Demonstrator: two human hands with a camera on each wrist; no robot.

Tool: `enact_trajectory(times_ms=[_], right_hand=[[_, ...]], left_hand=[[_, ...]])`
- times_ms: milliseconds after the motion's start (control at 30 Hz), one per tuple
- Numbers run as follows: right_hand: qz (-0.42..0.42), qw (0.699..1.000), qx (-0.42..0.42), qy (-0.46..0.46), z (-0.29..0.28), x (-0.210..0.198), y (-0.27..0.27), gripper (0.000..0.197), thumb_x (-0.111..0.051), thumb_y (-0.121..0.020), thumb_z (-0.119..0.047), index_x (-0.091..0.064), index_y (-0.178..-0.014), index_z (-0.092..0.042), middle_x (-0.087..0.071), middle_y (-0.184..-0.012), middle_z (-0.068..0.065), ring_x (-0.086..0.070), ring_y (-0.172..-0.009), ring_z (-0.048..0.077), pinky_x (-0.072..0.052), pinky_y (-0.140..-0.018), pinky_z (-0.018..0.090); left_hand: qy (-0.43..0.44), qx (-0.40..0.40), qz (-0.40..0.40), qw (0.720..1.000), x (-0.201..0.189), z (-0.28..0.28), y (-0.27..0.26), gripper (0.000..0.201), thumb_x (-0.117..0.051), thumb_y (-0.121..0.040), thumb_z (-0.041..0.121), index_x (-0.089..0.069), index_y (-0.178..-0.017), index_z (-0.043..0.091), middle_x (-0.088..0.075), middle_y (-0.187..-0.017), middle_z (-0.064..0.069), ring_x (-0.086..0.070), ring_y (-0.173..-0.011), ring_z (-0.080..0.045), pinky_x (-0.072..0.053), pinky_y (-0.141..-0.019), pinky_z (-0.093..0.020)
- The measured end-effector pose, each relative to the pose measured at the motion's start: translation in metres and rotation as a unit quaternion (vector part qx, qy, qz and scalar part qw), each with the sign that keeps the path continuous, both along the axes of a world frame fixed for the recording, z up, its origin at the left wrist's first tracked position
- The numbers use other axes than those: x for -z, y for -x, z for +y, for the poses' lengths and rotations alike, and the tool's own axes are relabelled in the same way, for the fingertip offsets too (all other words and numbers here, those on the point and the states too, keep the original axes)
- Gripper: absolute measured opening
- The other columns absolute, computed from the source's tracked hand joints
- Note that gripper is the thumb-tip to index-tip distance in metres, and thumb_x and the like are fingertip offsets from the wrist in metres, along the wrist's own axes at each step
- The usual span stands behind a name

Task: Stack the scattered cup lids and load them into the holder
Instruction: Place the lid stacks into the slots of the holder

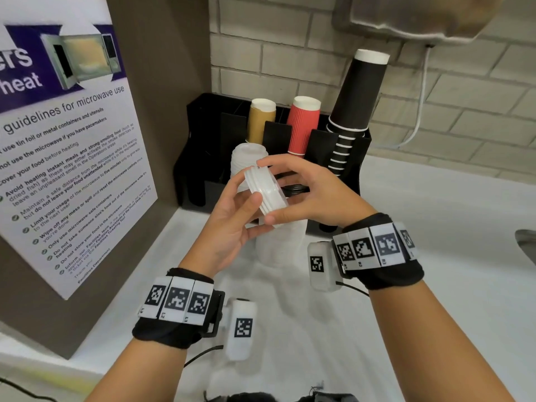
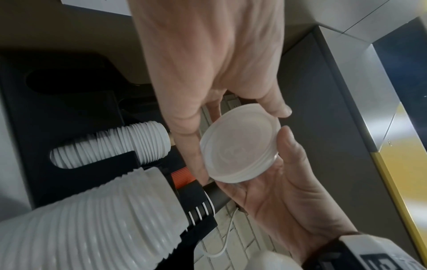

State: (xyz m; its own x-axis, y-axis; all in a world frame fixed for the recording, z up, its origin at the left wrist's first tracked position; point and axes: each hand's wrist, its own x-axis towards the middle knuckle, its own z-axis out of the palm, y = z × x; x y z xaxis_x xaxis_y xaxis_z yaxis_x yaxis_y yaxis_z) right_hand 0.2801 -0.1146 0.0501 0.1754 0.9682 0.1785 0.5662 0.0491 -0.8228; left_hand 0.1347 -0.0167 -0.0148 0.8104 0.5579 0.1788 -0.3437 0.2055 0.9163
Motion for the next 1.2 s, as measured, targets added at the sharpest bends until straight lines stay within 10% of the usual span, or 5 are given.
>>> enact_trajectory(times_ms=[200, 400, 733, 967, 1200], right_hand=[[-0.029, 0.999, 0.011, -0.025, -0.002, -0.001, -0.005, 0.07, -0.086, -0.067, -0.021, -0.052, -0.127, -0.031, -0.056, -0.118, -0.01, -0.059, -0.107, 0.007, -0.057, -0.083, 0.028], [-0.014, 0.969, 0.21, -0.126, -0.014, -0.003, -0.073, 0.062, -0.084, -0.07, -0.024, -0.05, -0.121, -0.036, -0.058, -0.115, -0.01, -0.06, -0.103, 0.01, -0.051, -0.075, 0.016], [-0.226, 0.927, 0.281, 0.104, 0.0, 0.055, -0.137, 0.078, -0.084, -0.066, -0.023, -0.045, -0.133, -0.025, -0.047, -0.129, 0.011, -0.047, -0.117, 0.031, -0.04, -0.09, 0.034], [-0.507, 0.79, 0.195, 0.286, 0.023, 0.074, -0.128, 0.08, -0.081, -0.058, -0.039, -0.035, -0.12, -0.016, -0.055, -0.118, 0.004, -0.044, -0.115, 0.026, -0.027, -0.101, 0.046], [-0.562, 0.721, 0.141, 0.379, 0.032, 0.087, -0.12, 0.064, -0.067, -0.071, -0.047, -0.05, -0.128, -0.023, -0.056, -0.124, -0.002, -0.04, -0.122, 0.02, -0.025, -0.103, 0.048]], left_hand=[[-0.006, -0.005, 0.004, 1.0, 0.0, 0.0, -0.001, 0.106, -0.082, -0.055, 0.065, -0.037, -0.145, 0.032, -0.057, -0.137, -0.002, -0.059, -0.122, -0.025, -0.054, -0.094, -0.044], [0.017, -0.077, 0.012, 0.997, 0.004, 0.015, 0.008, 0.047, -0.06, -0.081, 0.056, -0.052, -0.125, 0.041, -0.055, -0.135, 0.003, -0.061, -0.119, -0.018, -0.053, -0.096, -0.037], [0.013, -0.129, 0.034, 0.991, 0.013, 0.02, 0.014, 0.025, -0.056, -0.087, 0.04, -0.067, -0.108, 0.031, -0.064, -0.117, 0.001, -0.068, -0.1, -0.015, -0.054, -0.089, -0.034], [0.008, -0.131, 0.036, 0.991, 0.015, 0.02, 0.016, 0.02, -0.05, -0.099, 0.025, -0.069, -0.103, 0.031, -0.064, -0.109, 0.003, -0.069, -0.094, -0.012, -0.057, -0.082, -0.027], [-0.004, -0.139, 0.033, 0.99, 0.014, 0.024, 0.021, 0.018, -0.053, -0.096, 0.03, -0.07, -0.101, 0.034, -0.069, -0.099, 0.014, -0.069, -0.094, -0.011, -0.057, -0.081, -0.025]])
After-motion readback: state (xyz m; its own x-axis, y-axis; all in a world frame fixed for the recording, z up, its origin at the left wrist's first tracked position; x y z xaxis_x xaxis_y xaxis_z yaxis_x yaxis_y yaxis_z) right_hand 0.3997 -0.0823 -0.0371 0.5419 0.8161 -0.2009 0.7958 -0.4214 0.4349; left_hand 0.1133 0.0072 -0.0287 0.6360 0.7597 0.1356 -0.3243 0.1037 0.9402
